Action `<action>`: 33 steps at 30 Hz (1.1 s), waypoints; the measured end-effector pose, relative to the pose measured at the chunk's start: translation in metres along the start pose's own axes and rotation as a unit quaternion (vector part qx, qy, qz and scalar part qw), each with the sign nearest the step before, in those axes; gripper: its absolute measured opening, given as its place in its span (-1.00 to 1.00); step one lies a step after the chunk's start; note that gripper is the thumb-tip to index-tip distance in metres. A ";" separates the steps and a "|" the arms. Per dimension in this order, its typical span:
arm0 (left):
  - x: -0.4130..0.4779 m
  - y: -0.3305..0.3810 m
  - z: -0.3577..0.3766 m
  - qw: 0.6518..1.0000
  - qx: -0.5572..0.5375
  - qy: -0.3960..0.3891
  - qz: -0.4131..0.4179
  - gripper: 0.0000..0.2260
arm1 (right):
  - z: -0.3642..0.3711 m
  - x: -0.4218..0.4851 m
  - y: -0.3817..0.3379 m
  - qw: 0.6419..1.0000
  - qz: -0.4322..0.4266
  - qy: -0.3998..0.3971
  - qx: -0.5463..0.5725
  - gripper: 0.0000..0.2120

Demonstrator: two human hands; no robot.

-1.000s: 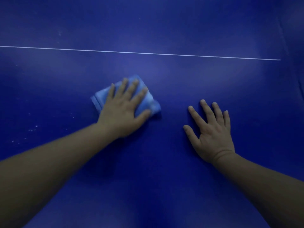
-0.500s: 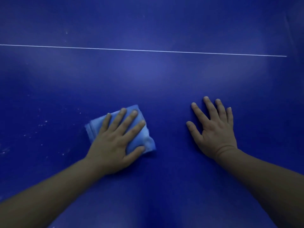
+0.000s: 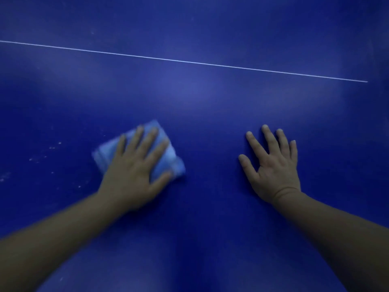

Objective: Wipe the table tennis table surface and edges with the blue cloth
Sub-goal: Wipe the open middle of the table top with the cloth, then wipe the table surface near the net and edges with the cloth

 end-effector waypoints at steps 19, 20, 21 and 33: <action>-0.203 0.150 0.000 0.985 -0.161 0.003 -0.062 -0.51 | -0.036 0.037 -0.183 0.945 -0.277 0.047 0.167 -0.52; -0.208 0.150 0.008 0.988 -0.140 -0.007 -0.071 -0.49 | -0.032 0.043 -0.222 0.923 -0.353 0.011 0.150 -0.51; -0.205 0.144 0.009 0.988 -0.122 -0.016 -0.092 -0.48 | -0.023 0.048 -0.252 0.910 -0.398 -0.036 0.113 -0.49; -0.168 0.112 0.005 0.992 -0.045 -0.089 -0.075 -0.43 | -0.013 0.157 -0.188 0.970 -0.198 0.140 0.006 -0.61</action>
Point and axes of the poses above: each hand's wrist, its own x-axis towards the middle knuckle, its own z-axis out of the palm, y = z × x, the point moved 4 cm from there along x, towards the middle knuckle, and after that the axes turned 8 degrees about -z, right-handed, at the moved point
